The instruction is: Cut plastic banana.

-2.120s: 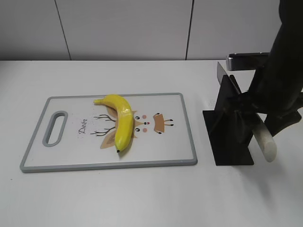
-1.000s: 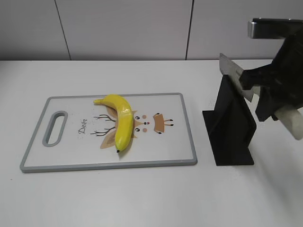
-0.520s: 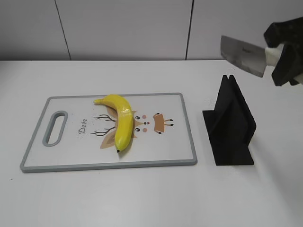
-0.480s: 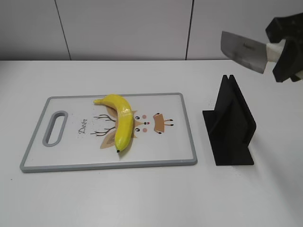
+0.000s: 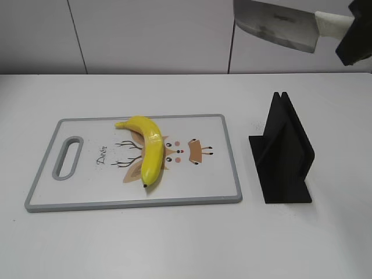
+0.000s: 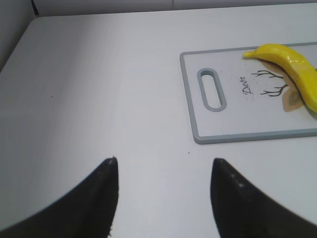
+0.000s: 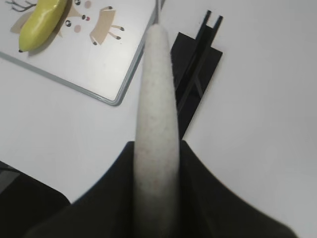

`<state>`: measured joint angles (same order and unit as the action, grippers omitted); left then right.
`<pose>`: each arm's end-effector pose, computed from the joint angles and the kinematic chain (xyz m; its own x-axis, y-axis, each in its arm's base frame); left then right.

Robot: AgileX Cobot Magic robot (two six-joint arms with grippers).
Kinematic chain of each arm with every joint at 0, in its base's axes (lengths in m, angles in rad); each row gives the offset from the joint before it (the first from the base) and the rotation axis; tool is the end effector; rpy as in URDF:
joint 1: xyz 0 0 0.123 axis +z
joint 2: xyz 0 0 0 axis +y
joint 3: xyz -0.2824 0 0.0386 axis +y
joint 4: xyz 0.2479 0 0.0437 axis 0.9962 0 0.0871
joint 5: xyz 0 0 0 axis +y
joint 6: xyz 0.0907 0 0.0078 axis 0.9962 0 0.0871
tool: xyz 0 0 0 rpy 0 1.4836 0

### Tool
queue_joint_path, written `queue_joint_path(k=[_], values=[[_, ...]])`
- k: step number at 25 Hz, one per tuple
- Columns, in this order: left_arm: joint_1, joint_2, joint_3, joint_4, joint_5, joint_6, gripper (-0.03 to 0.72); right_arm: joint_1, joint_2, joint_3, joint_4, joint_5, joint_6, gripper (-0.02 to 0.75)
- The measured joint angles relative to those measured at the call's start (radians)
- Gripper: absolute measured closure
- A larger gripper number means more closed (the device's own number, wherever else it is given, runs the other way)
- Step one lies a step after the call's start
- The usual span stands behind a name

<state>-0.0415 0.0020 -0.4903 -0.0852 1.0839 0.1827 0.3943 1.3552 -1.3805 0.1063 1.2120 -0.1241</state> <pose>-0.0049 -0.0067 0.2729 -0.4649 0.1613 -0.8706 0.1750 0.9806 0.0882 0.2413 0.1102 0.3764 -0.7820 -0.4187 -0.4616 -0.4936 0.8683 0.0487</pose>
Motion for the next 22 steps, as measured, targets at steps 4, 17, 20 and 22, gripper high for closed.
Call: queue_joint_path(k=[4, 17, 20, 22], values=[[0.000, 0.090, -0.024, -0.056, -0.037, 0.028, 0.136, 0.000, 0.025, -0.002, 0.033, -0.045, -0.152, 0.570], [0.000, 0.626, -0.174, -0.261, -0.253, 0.390, 0.136, 0.000, 0.232, -0.026, 0.121, -0.145, -0.527, 0.570], [0.000, 0.753, -0.264, -0.289, -0.264, 0.478, 0.136, 0.000, 0.280, -0.051, 0.163, -0.167, -0.609, 0.570], [0.000, 0.829, -0.331, -0.315, -0.265, 0.553, 0.136, 0.000, 0.310, -0.070, 0.171, -0.169, -0.639, 0.570]])
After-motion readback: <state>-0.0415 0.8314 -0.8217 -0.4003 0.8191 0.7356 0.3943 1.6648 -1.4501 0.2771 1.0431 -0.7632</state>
